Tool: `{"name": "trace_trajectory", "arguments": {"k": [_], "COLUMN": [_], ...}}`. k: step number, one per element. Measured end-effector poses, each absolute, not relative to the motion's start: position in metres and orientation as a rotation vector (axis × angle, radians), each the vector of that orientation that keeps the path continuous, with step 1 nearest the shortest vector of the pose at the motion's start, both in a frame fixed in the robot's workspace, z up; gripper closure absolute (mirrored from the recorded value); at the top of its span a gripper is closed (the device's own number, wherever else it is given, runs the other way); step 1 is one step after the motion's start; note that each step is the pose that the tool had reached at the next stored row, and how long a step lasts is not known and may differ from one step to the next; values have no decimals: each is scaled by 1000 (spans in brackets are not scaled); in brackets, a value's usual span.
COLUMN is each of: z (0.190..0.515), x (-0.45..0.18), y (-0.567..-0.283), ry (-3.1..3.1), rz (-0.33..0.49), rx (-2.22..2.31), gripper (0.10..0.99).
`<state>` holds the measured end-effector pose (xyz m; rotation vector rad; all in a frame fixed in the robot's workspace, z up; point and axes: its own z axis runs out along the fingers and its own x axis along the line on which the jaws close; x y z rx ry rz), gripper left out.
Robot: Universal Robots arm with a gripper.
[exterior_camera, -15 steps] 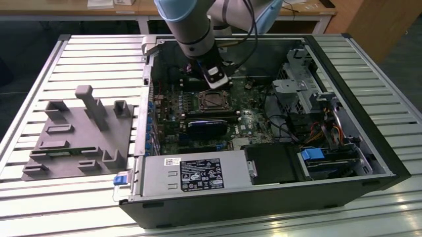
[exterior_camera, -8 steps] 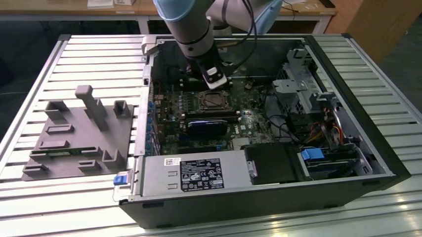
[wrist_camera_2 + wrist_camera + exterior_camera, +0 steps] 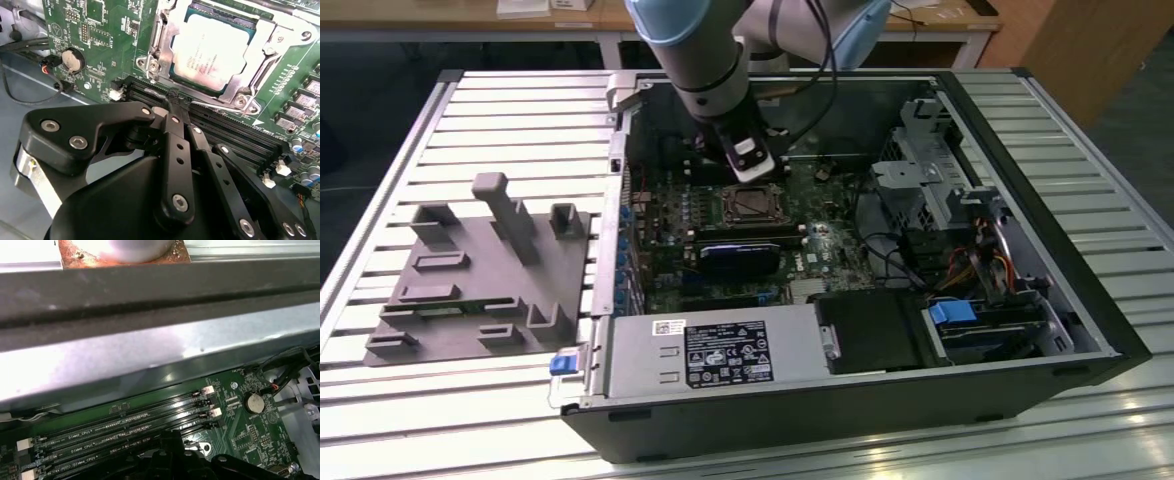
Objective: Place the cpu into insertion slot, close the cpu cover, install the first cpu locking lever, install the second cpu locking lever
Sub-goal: 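Install the first cpu locking lever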
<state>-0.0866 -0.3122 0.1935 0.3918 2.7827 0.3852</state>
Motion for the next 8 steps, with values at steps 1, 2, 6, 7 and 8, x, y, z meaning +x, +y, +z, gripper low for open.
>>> {"name": "trace_trajectory", "arguments": {"k": [1, 2, 6, 7, 8], "z": [193, 193, 191, 191, 190], "x": [-87, -87, -87, -87, -87], "y": [-312, -312, -312, -312, -312], "ry": [2782, 2782, 2782, 2782, 2782], "rz": [384, 383, 378, 376, 375], "rx": [393, 393, 395, 395, 395], "gripper": [984, 984, 984, 984, 984]}}
